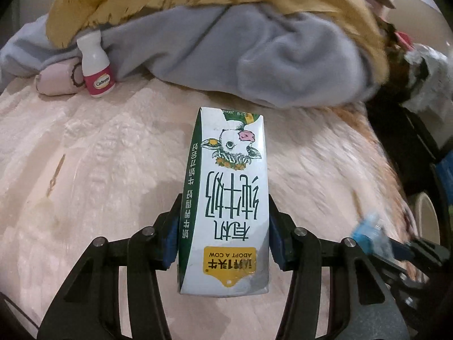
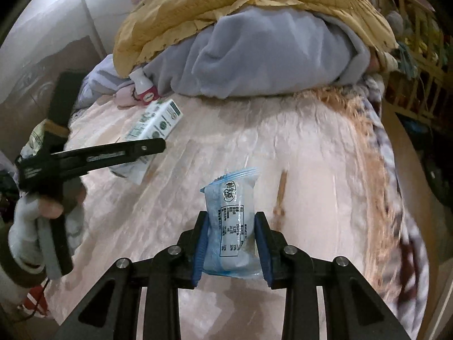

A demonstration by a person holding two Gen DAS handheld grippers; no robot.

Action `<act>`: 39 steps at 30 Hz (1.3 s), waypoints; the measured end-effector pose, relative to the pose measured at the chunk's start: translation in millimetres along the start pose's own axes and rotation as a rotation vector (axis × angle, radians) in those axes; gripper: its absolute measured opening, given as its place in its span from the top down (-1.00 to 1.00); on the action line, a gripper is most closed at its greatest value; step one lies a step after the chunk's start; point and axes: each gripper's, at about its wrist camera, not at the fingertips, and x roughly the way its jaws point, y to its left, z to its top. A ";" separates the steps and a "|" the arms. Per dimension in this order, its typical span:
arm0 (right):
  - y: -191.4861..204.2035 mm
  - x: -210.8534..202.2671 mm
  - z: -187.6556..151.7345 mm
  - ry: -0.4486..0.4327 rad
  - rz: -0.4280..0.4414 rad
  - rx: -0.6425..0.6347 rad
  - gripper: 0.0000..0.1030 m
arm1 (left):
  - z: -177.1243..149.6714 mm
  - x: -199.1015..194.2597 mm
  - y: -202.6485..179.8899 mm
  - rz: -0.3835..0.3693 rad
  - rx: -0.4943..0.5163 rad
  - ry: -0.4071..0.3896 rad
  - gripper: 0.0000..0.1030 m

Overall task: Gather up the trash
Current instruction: 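Carry the milk carton and snack packet over the white bucket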

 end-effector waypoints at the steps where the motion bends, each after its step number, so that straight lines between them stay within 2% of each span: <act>1: 1.7 -3.6 -5.1 -0.001 0.002 0.007 0.40 | -6.7 -9.1 -5.8 -0.011 0.009 -0.008 0.03; 6: 6.9 -30.6 -26.1 -0.025 0.012 0.041 0.40 | -36.2 -46.2 -38.0 -0.035 0.051 -0.043 0.03; 13: 7.9 -73.7 -43.9 -0.080 -0.005 0.049 0.40 | -64.3 -77.3 -71.3 -0.061 0.086 -0.061 0.03; 23: -11.7 -123.1 -69.7 -0.125 -0.057 0.077 0.40 | -77.7 -96.7 -119.0 -0.071 0.154 -0.087 0.03; 39: -73.9 -180.1 -106.8 -0.182 -0.154 0.176 0.40 | -85.0 -103.7 -205.8 -0.130 0.303 -0.106 0.03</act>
